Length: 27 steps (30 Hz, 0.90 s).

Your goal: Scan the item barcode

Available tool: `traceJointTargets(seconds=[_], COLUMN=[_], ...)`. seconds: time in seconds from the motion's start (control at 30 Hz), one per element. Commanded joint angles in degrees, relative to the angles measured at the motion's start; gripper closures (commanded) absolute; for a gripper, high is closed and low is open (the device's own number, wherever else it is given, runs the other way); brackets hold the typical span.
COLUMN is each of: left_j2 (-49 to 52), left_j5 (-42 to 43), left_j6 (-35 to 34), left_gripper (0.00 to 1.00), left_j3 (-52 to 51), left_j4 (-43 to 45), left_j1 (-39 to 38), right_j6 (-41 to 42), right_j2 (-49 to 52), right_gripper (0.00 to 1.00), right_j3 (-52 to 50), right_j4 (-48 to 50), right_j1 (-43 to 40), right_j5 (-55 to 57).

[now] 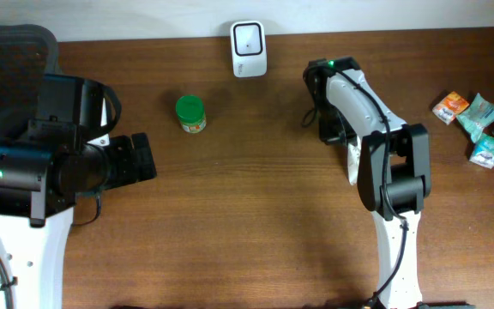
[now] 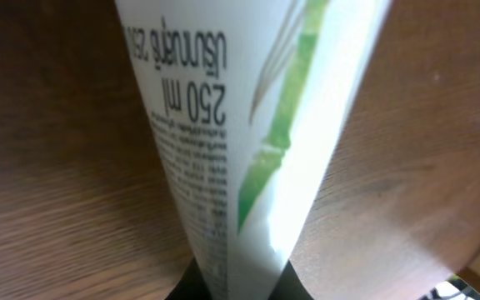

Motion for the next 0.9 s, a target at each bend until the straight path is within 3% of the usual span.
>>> traceJointTargets(seconds=[0.0,0.1,0.27,0.4,0.43,0.5,0.7,0.8,0.87], left_j2=[-0.7,-0.7,-0.7,-0.7,-0.7,-0.7,-0.7,-0.7,-0.7], left_j5=[-0.2,-0.2,-0.2,-0.2,-0.2,-0.2,-0.2,-0.2,-0.2], left_j6=[-0.6,-0.6,-0.6,-0.6,-0.6,-0.6,-0.6,-0.6,-0.6], left_gripper=[0.01,0.01,0.01,0.01,0.01,0.01,0.01,0.01,0.01], left_j3=[0.2,0.2,0.2,0.2,0.2,0.2,0.2,0.2,0.2], left_j4=[0.1,0.1,0.1,0.1,0.1,0.1,0.1,0.1,0.1], left_j1=[0.0,0.0,0.0,0.0,0.0,0.0,0.0,0.0,0.0], right_j6=[0.8,0.8,0.7,0.2,0.1,0.1,-0.9,-10.4,-15.8], right_j2=[-0.5,-0.5,-0.6,-0.6,-0.6,-0.6,-0.6,-0.6,-0.6], right_gripper=[0.82,0.74,0.40,0.39,0.34,0.03,0.01,0.00,0.13], right_j3=[-1.0,-1.0,1.1,7.8,9.7,13.7,16.7,15.7,15.2], right_j4=[0.4,0.4,-0.3,-3.7,-4.7,-6.3,-7.1,-7.1,-7.1], right_j1=[2.6,6.5,15.0,19.1,19.3,19.0,9.0,1.0,-2.7], right_j5=[0.2,-2.1,-6.2,-6.8,-6.3,-4.6,-3.4,-14.6,-23.3])
